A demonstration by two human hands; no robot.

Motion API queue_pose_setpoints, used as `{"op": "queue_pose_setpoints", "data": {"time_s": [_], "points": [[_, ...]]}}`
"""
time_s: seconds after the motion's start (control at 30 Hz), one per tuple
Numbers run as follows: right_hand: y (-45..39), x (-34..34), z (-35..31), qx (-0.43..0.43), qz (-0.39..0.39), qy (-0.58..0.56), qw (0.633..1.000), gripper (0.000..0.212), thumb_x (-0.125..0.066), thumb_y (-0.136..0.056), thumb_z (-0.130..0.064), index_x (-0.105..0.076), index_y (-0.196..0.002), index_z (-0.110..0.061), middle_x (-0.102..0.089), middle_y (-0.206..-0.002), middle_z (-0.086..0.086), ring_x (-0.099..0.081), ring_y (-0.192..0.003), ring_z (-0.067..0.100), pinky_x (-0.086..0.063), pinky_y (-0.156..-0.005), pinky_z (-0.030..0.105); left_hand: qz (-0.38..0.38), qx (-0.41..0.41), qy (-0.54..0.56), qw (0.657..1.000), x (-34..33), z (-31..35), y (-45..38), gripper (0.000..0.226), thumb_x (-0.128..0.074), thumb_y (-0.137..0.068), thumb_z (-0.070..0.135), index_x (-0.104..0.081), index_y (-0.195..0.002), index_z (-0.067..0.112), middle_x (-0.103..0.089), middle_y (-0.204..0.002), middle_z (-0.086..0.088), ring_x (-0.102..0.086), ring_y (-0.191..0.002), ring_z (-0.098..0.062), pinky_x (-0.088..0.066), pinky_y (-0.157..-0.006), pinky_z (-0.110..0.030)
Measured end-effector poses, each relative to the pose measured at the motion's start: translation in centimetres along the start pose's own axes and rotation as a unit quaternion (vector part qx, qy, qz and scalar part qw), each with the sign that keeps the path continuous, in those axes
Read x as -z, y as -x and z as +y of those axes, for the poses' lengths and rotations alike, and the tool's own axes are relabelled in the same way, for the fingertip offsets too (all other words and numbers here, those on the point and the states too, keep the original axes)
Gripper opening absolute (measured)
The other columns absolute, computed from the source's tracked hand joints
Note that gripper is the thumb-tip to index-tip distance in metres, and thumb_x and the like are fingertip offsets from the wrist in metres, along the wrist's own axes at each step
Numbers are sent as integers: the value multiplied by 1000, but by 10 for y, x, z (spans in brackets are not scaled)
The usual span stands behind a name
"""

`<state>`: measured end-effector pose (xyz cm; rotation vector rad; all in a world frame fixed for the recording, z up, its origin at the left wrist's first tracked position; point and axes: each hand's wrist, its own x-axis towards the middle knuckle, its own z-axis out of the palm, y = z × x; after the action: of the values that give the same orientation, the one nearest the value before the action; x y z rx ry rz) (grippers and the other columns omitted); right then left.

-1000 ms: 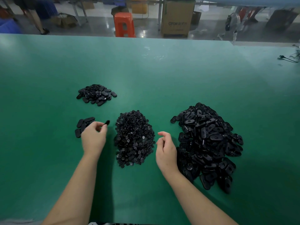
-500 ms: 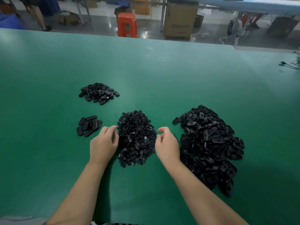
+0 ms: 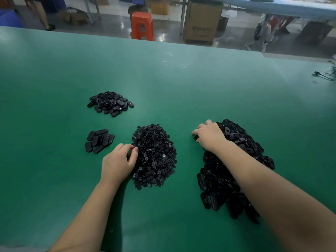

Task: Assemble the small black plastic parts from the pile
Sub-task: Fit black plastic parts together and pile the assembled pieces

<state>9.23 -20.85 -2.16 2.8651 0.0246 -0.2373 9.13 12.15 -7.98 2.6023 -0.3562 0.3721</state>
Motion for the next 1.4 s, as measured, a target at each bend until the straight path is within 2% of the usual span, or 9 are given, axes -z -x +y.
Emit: {"op": "queue_pose_setpoints", "data": {"time_s": [0.27, 0.4, 0.53, 0.67, 0.83, 0.93, 1.03, 1.23, 1.4], "points": [[0, -8, 8, 15, 54, -27, 998, 23, -61, -99, -32, -71, -119, -29, -58, -114, 1, -46, -110, 25, -36, -91, 34, 8, -17, -2, 1000, 1, 0, 2, 37, -47, -95, 49, -74, -94, 23, -55, -73, 12, -54, -57, -10, -44, -45, -26], [11, 0, 8, -29, 163, -194, 967, 18, -64, -97, -30, -77, -109, -25, -60, -94, 1, -52, -98, 25, -43, -84, 35, 8, -18, -2, 1000, 2, 0, 2, 37, -47, -96, 48, -74, -94, 22, -56, -74, 11, -54, -57, -10, -45, -45, -28], [25, 24, -10, -110, 210, -430, 871, 11, -66, -97, -24, -73, -103, -20, -62, -69, -15, -62, -66, 9, -53, -68, 30, 15, -28, -3, 1000, 3, 1, 3, 35, -49, -96, 43, -75, -95, 20, -60, -75, 10, -54, -56, -12, -44, -43, -28], [51, 29, -51, -143, 132, -690, 697, 12, -68, -93, -19, -63, -103, -25, -70, -103, -3, -72, -85, 7, -60, -75, 22, 16, -32, -4, 999, 3, 2, 3, 35, -50, -95, 41, -75, -95, 18, -62, -76, 7, -55, -55, -14, -45, -44, -28], [80, -3, -107, -219, 132, -754, 605, 14, -54, -100, -4, -56, -106, -18, -70, -93, 6, -75, -75, 15, -62, -75, 31, 23, -31, 1, 999, 6, 4, 4, 37, -47, -95, 42, -75, -94, 17, -63, -76, 7, -55, -53, -15, -46, -44, -29], [90, -20, -120, -270, 153, -737, 600, 21, -52, -101, -4, -48, -116, -19, -68, -89, 4, -71, -63, 13, -61, -69, 34, 18, -26, -4, 999, 5, 5, 4, 32, -51, -96, 37, -75, -93, 17, -63, -75, 7, -54, -54, -14, -46, -44, -30], [94, -26, -129, -282, 201, -724, 597, 18, -52, -101, -6, -51, -106, -23, -68, -88, 2, -68, -61, 13, -58, -59, 26, 15, -15, -6, 1000, 4, 5, 3, 20, -59, -99, 28, -75, -94, 16, -64, -78, 7, -54, -54, -13, -44, -44, -28], [90, -31, -139, -274, 239, -710, 603, 17, -48, -104, -9, -59, -110, -21, -68, -82, 4, -68, -61, 10, -53, -60, 16, 17, 3, -3, 1000, 3, 6, 3, 13, -65, -97, 24, -75, -94, 18, -65, -78, 8, -55, -56, -13, -42, -45, -26], [90, -37, -136, -267, 240, -687, 632, 25, -40, -106, -10, -60, -122, -15, -64, -101, 9, -68, -73, 16, -49, -62, 10, 0, 48, 52, 998, 3, 10, -4, 15, -61, -98, 27, -74, -102, 19, -64, -85, 10, -54, -59, -6, -40, -50, -24]]}}
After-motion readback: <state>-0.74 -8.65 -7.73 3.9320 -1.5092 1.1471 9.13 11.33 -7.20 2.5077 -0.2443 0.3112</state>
